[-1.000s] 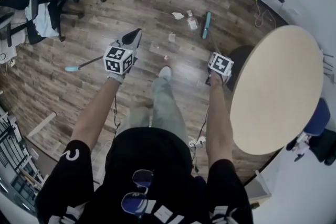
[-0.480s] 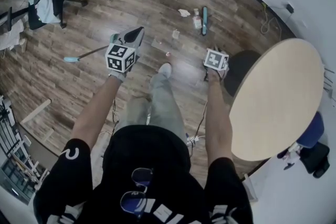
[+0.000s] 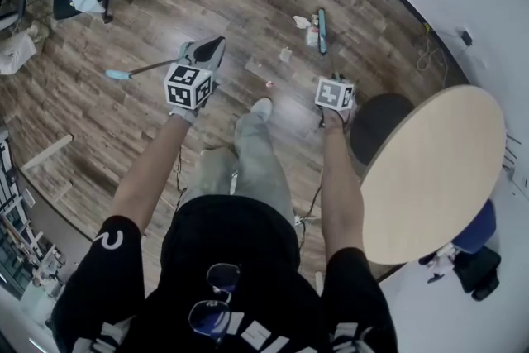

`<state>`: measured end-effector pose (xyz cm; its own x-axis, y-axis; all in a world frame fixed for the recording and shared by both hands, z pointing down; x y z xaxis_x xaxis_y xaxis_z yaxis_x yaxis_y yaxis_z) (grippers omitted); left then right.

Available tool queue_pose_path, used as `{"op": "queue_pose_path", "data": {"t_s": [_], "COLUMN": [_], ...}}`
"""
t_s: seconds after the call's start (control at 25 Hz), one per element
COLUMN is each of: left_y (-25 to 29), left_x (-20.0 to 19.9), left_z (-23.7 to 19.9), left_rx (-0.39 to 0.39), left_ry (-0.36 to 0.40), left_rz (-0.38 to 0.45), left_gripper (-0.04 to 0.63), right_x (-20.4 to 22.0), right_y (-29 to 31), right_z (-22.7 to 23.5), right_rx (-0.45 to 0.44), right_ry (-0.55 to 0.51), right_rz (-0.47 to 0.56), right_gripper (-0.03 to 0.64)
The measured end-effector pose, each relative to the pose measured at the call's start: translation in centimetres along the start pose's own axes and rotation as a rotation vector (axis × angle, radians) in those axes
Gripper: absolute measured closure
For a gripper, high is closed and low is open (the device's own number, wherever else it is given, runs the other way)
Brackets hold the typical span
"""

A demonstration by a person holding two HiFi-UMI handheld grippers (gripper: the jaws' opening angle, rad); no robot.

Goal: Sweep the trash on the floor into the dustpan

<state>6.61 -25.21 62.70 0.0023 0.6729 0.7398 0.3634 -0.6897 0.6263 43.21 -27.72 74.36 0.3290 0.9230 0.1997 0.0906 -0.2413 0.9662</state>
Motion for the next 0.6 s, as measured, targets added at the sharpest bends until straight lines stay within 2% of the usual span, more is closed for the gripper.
{"op": "queue_pose_path", "data": {"t_s": [0.24,0.6], "left_y": [-2.2,-4.8], "left_x": [1.4,3.0], "left_z": [-1.7,-3.2], "left_rx": [-0.042,-0.082], "left_ry": [-0.03,-0.069], "left_rz": [0.013,0.019], "left_gripper": [0.598,0.598], "right_x": [-1.1,-1.8], "right_y": [0.6,0.3], "right_z": [-3.4,-7.7], "right_rx": [-0.055,-0.09], "right_ry": [-0.129,-0.327], "right_rz": [0.049,0.059], "right_gripper": [0.532,0.532]}}
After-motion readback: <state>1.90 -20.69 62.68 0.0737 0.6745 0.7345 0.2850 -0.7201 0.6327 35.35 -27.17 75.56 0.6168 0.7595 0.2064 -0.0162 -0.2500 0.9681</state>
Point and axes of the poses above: the fingertips, and each gripper's own axes: y forward along the fingers, z to its right, x out of its underside, the point moved 5 cm from there along -y, backward along the fingers, and after that the axes turned 5 degrees about -z, right-handed, at the moved point
